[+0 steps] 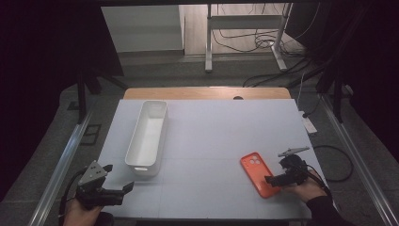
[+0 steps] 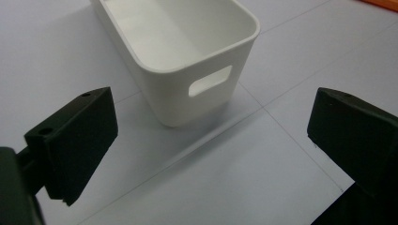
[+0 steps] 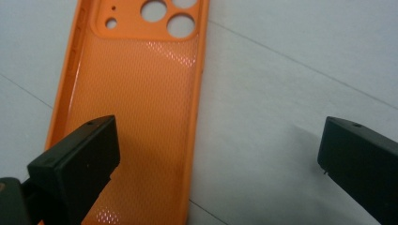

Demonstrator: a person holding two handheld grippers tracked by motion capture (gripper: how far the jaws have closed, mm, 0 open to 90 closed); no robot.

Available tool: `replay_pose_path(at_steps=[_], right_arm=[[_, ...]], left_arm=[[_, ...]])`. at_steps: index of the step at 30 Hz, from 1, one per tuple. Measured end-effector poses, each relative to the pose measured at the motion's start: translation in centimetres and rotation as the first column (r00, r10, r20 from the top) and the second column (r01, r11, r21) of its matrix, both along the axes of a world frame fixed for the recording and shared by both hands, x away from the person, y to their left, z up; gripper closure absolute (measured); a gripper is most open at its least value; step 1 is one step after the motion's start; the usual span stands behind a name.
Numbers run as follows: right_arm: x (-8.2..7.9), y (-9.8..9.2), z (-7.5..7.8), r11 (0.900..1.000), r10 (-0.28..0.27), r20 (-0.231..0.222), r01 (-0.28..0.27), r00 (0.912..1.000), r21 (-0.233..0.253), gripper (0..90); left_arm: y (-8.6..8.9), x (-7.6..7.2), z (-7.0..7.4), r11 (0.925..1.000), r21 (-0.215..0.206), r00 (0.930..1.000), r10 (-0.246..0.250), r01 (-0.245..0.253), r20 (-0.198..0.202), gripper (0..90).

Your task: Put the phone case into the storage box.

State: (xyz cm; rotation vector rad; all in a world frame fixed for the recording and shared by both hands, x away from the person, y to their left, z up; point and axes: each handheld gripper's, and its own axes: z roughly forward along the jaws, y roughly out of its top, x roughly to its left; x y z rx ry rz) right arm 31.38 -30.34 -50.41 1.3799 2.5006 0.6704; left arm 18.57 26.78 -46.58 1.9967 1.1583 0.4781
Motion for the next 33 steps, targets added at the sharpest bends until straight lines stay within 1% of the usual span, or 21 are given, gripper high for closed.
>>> replay_pose_path(at_steps=[3, 5, 6, 7, 9, 10, 11, 13, 15, 16, 18, 20, 21, 24, 25, 26, 28, 29, 30, 31, 33], right_arm=[[0.1, 0.1, -0.2, 1.0, 0.005, -0.014, -0.006, 0.9999, -0.016, 0.0], [0.0, 0.2, -0.4, 0.999, 0.023, -0.024, -0.024, 0.9994, -0.044, 1.7], [0.0, 0.2, -0.4, 0.999, 0.023, -0.024, -0.024, 0.9994, -0.044, 1.7], [0.0, 0.3, -0.3, 0.997, 0.043, -0.019, -0.044, 0.9989, -0.071, 6.5], [-0.1, 0.3, -0.1, 0.996, 0.053, -0.016, -0.054, 0.9985, -0.067, 13.8], [-0.1, 0.3, -0.1, 0.996, 0.053, -0.016, -0.054, 0.9985, -0.067, 13.8], [-0.1, 0.2, 0.0, 0.997, 0.055, -0.016, -0.056, 0.9984, -0.062, 17.7], [-0.1, 0.2, 0.3, 0.996, 0.062, -0.017, -0.063, 0.9979, -0.058, 28.7], [-0.1, 0.2, 0.5, 0.996, 0.071, -0.027, -0.072, 0.9971, -0.049, 38.3], [-0.1, 0.2, 0.5, 0.996, 0.071, -0.027, -0.072, 0.9971, -0.049, 38.3], [0.0, 0.3, 0.8, 0.995, 0.079, -0.042, -0.081, 0.996, -0.052, 50.1], [0.0, 0.4, 0.9, 0.994, 0.091, -0.053, -0.093, 0.9944, -0.05, 58.5], [0.0, 0.5, 1.0, 0.994, 0.099, -0.065, -0.102, 0.993, -0.046, 64.6], [0.2, 0.4, 1.0, 0.996, 0.087, -0.095, -0.089, 0.9917, -0.021, 74.4], [0.2, 0.4, 1.0, 0.996, 0.087, -0.095, -0.089, 0.9917, -0.021, 74.4], [0.2, 0.3, 1.0, 0.997, 0.078, -0.1, -0.079, 0.9919, -0.013, 77.0], [0.4, 0.3, 1.0, 0.998, 0.061, -0.128, -0.061, 0.9898, 0.01, 82.2], [0.4, 0.4, 1.1, 0.998, 0.057, -0.137, -0.056, 0.9889, 0.011, 84.8], [0.4, 0.4, 1.1, 0.998, 0.057, -0.137, -0.056, 0.9889, 0.011, 84.8], [0.4, 0.5, 1.2, 0.999, 0.042, -0.139, -0.042, 0.9894, 0.001, 87.1], [0.6, 0.5, 1.2, 1.0, 0.018, -0.157, -0.017, 0.9875, 0.005, 88.3]], left_arm=[[0.0, 0.0, 0.0, 1.0, 0.0, 1.0, 0.0, 0.0, 0.0, 2.6], [0.0, 0.0, 0.0, 1.0, 0.001, 1.0, 0.0, 0.0, 0.0, 2.6], [0.0, 0.0, 0.0, 1.0, 0.001, 1.0, 0.0, 0.0, 0.0, 2.6], [0.0, 0.0, 0.0, 1.0, 0.002, 1.0, 0.0, 0.0, 0.0, 2.6], [0.0, 0.0, 0.0, 1.0, 0.002, 1.0, 0.001, -0.001, 0.0, 2.6], [0.0, 0.0, 0.0, 1.0, 0.002, 1.0, 0.0, 0.0, 0.0, 2.6], [0.0, 0.0, 0.0, 1.0, 0.003, 1.0, 0.0, 0.0, 0.0, 2.6], [0.0, 0.0, 0.0, 1.0, 0.004, 1.0, 0.001, -0.001, 0.0, 2.6], [-0.1, 0.0, 0.0, 1.0, 0.004, 1.0, 0.0, 0.0, -0.001, 2.6], [-0.1, 0.0, 0.0, 1.0, 0.004, 1.0, 0.0, 0.0, -0.001, 2.7], [-0.1, 0.0, 0.0, 1.0, 0.005, 1.0, 0.001, -0.001, -0.001, 2.7], [-0.1, 0.0, 0.0, 1.0, 0.006, 1.0, 0.0, 0.0, -0.001, 2.7], [-0.1, 0.0, 0.0, 1.0, 0.007, 1.0, 0.0, 0.0, -0.001, 2.7], [-0.1, 0.0, 0.0, 1.0, 0.01, 1.0, -0.001, 0.001, 0.0, 2.8], [-0.1, 0.0, 0.0, 1.0, 0.01, 1.0, -0.001, 0.001, 0.0, 2.8], [-0.1, 0.0, 0.0, 1.0, 0.01, 1.0, -0.001, 0.001, -0.001, 2.8], [-0.1, 0.0, 0.0, 0.9999, 0.013, 1.0, -0.001, 0.001, -0.001, 2.9], [-0.2, 0.0, 0.0, 0.9999, 0.016, 1.0, -0.001, 0.001, 0.0, 3.0], [-0.2, 0.0, 0.0, 0.9999, 0.016, 1.0, -0.001, 0.001, 0.0, 3.0], [-0.2, 0.0, 0.0, 0.9999, 0.016, 1.0, -0.001, 0.001, 0.0, 3.0], [-0.2, 0.0, 0.0, 0.9999, 0.017, 1.0, -0.001, 0.001, 0.0, 3.0]])
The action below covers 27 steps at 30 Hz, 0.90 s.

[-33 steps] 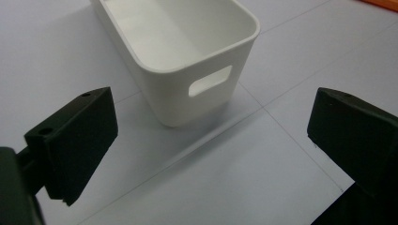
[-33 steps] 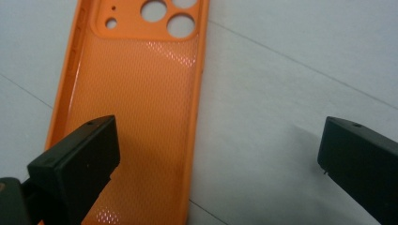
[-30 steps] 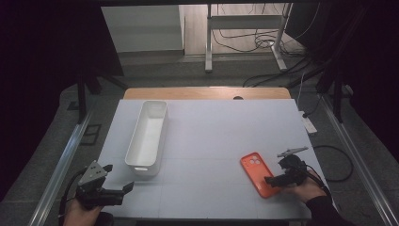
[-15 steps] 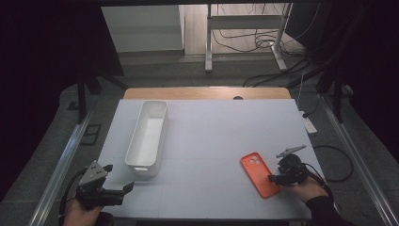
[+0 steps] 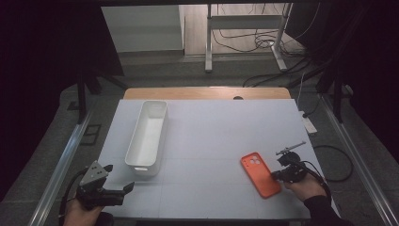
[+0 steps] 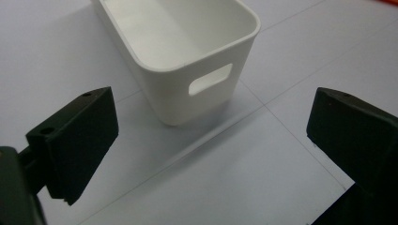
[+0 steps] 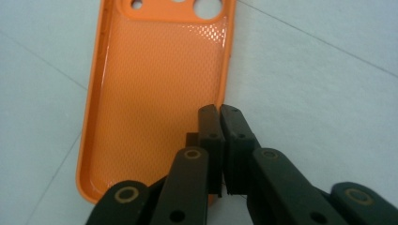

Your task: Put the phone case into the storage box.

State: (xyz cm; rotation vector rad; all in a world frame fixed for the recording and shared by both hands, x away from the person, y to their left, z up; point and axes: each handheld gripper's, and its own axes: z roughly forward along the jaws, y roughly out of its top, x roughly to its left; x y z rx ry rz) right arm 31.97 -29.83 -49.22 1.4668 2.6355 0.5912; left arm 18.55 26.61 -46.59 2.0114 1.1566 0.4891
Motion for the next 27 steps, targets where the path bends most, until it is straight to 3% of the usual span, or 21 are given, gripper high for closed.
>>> replay_pose_path(at_steps=[2, 9, 27], right_arm=[[0.1, 0.0, 0.0, 1.0, -0.017, -0.01, 0.017, 0.9998, 0.004, 88.9], [-0.1, 0.2, 0.2, 1.0, 0.007, 0.002, -0.007, 1.0, -0.005, 89.4], [-0.9, 0.5, 1.9, 0.999, 0.028, 0.124, -0.034, 0.9919, 0.042, 89.4]], left_arm=[[0.0, 0.0, 0.0, 1.0, 0.001, 1.0, 0.0, 0.0, 0.0, 3.0], [0.0, 0.0, 0.0, 1.0, 0.001, 1.0, 0.001, -0.001, 0.0, 3.0], [-0.1, 0.0, 0.0, 1.0, 0.006, 1.0, 0.002, -0.002, 0.003, 2.3]])
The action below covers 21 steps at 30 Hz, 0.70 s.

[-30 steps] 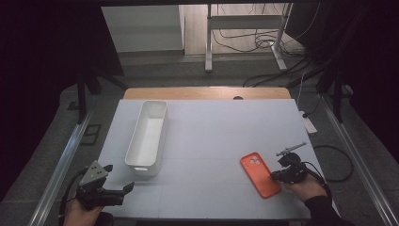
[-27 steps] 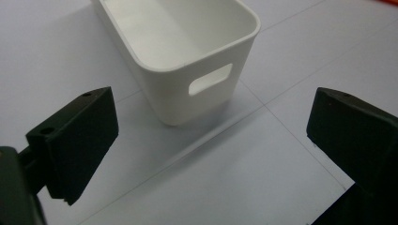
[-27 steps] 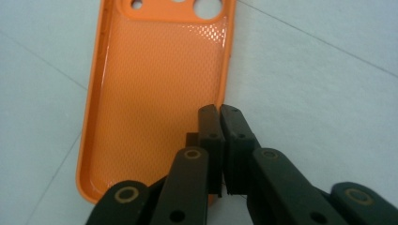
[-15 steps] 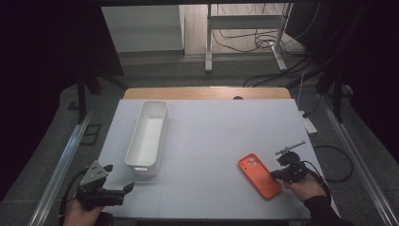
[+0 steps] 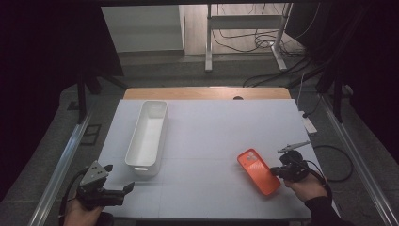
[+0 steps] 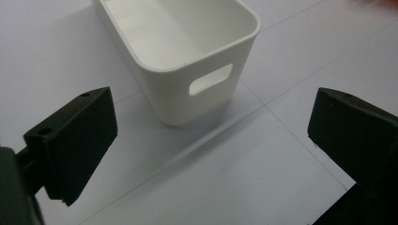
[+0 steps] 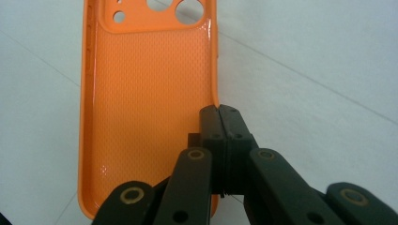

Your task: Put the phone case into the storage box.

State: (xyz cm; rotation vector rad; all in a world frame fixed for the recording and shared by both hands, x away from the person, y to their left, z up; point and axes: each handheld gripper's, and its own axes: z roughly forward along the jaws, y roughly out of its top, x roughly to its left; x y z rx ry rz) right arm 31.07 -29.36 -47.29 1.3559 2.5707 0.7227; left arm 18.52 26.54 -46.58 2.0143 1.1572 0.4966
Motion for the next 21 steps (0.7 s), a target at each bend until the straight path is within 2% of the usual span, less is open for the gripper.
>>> replay_pose_path(at_steps=[4, 11, 16, 19, 21], right_arm=[[-0.2, 0.1, 0.5, 1.0, 0.01, 0.03, -0.01, 0.9995, 0.024, 89.4], [-0.4, 0.2, 1.0, 0.999, 0.006, 0.062, -0.008, 0.998, 0.034, 89.4], [-0.5, 0.1, 1.4, 0.998, 0.002, 0.084, -0.007, 0.9964, 0.058, 89.4], [-0.5, 0.1, 1.7, 0.997, -0.002, 0.095, -0.005, 0.9955, 0.074, 89.4], [-0.6, 0.1, 1.9, 0.996, -0.005, 0.104, -0.004, 0.9946, 0.087, 89.4]], left_arm=[[-0.1, 0.0, 0.0, 1.0, 0.008, 1.0, -0.005, 0.005, 0.003, 1.9], [-0.1, -0.1, 0.0, 0.9998, 0.011, 0.9998, -0.019, 0.019, 0.007, 1.8], [-0.6, -0.1, 0.0, 0.9982, 0.047, 0.9992, -0.039, 0.038, 0.009, 1.9], [-0.5, 0.0, 0.0, 0.9984, 0.037, 0.9991, -0.042, 0.042, 0.001, 2.3], [-0.3, 0.0, 0.0, 0.9991, 0.016, 0.9992, -0.039, 0.039, -0.003, 2.3]])
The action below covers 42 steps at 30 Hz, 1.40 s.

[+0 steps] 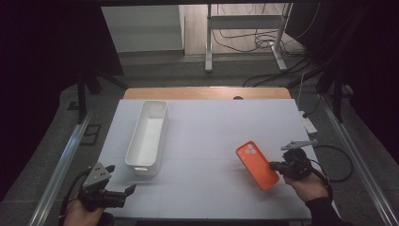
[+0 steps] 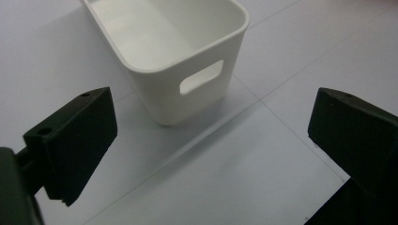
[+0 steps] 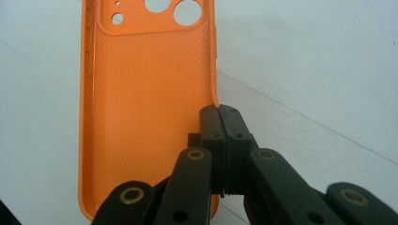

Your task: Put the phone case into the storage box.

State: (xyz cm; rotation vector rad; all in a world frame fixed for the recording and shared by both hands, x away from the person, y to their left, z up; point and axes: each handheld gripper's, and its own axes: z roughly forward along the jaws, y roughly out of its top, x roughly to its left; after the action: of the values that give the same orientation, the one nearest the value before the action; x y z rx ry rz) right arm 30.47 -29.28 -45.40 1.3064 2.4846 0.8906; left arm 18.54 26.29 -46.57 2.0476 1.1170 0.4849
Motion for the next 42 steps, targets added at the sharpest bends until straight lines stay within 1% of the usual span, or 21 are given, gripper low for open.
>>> replay_pose_path(at_steps=[1, 2, 6, 10, 14, 17, 19, 23, 24, 29, 30, 31, 32, 34, 36, 40, 42], right_arm=[[0.0, 0.0, 0.1, 1.0, -0.005, 0.003, 0.005, 1.0, 0.011, 89.4], [0.0, 0.0, 0.1, 1.0, -0.005, 0.003, 0.005, 1.0, 0.011, 89.4], [-0.1, 0.0, 0.7, 0.999, -0.012, 0.029, 0.01, 0.9995, 0.042, 89.4], [-0.2, 0.0, 1.2, 0.998, -0.014, 0.051, 0.01, 0.9986, 0.063, 89.3], [-0.3, 0.2, 1.6, 0.997, -0.017, 0.077, 0.012, 0.9969, 0.074, 89.3], [-0.3, 0.3, 1.8, 0.995, -0.022, 0.095, 0.013, 0.9952, 0.095, 89.3], [-0.3, 0.3, 1.9, 0.995, -0.022, 0.102, 0.012, 0.9945, 0.098, 89.4], [-0.3, 0.7, 2.3, 0.995, -0.02, 0.132, 0.006, 0.9911, 0.104, 89.4], [-0.3, 0.7, 2.3, 0.995, -0.02, 0.132, 0.006, 0.9911, 0.104, 89.4], [-0.3, 1.3, 2.8, 0.994, -0.021, 0.168, 0.001, 0.9855, 0.114, 89.4], [-0.2, 1.4, 3.0, 0.993, -0.021, 0.178, 0.0, 0.9839, 0.116, 89.4], [-0.2, 1.4, 3.0, 0.993, -0.021, 0.178, 0.0, 0.9839, 0.116, 89.4], [-0.2, 1.7, 3.3, 0.993, -0.02, 0.194, -0.003, 0.9808, 0.121, 89.4], [-0.1, 2.0, 3.5, 0.992, -0.021, 0.204, -0.006, 0.9787, 0.129, 89.4], [-0.1, 2.0, 3.6, 0.991, -0.019, 0.205, -0.009, 0.9785, 0.132, 89.4], [0.1, 2.4, 3.9, 0.991, -0.016, 0.215, -0.014, 0.9764, 0.137, 89.4], [0.2, 2.6, 4.0, 0.99, -0.017, 0.221, -0.015, 0.975, 0.143, 89.4]], left_arm=[[0.1, 0.0, 0.0, 0.9999, -0.012, 1.0, 0.001, -0.001, -0.004, 2.3], [0.1, 0.0, 0.0, 0.9999, -0.012, 1.0, 0.001, -0.001, -0.004, 2.2], [0.3, 0.1, 0.0, 0.9995, -0.03, 0.9999, 0.005, -0.005, -0.01, 2.1], [0.2, 0.1, 0.0, 0.9997, -0.025, 0.9999, 0.004, -0.004, -0.011, 2.1], [0.1, 0.1, 0.0, 0.9999, -0.015, 0.9999, -0.001, 0.0, -0.013, 2.1], [0.2, 0.2, 0.0, 0.9998, -0.022, 0.9999, 0.003, -0.004, -0.014, 2.1], [0.2, 0.2, 0.0, 0.9997, -0.024, 0.9999, 0.006, -0.006, -0.015, 1.9], [0.3, 0.2, 0.0, 0.9996, -0.025, 0.9998, 0.012, -0.013, -0.019, 1.8], [0.3, 0.2, 0.0, 0.9996, -0.025, 0.9998, 0.012, -0.013, -0.019, 1.7], [0.1, 0.3, -0.1, 0.9996, -0.005, 0.9993, 0.028, -0.028, -0.026, 1.0], [0.1, 0.3, -0.1, 0.9995, -0.006, 0.9992, 0.031, -0.031, -0.027, 0.9], [0.1, 0.3, -0.1, 0.9995, -0.006, 0.9992, 0.031, -0.031, -0.027, 0.7], [0.1, 0.4, 0.0, 0.9994, -0.007, 0.999, 0.034, -0.034, -0.03, 0.4], [0.2, 0.4, 0.0, 0.999, -0.012, 0.9984, 0.043, -0.043, -0.036, 0.0], [0.2, 0.5, 0.0, 0.9985, -0.021, 0.9979, 0.049, -0.05, -0.042, 0.0], [0.1, 0.7, 0.3, 0.9951, -0.086, 0.9981, 0.045, -0.049, -0.043, 0.0], [-0.2, 0.8, 0.7, 0.9936, -0.098, 0.998, 0.053, -0.056, -0.034, 0.0]])
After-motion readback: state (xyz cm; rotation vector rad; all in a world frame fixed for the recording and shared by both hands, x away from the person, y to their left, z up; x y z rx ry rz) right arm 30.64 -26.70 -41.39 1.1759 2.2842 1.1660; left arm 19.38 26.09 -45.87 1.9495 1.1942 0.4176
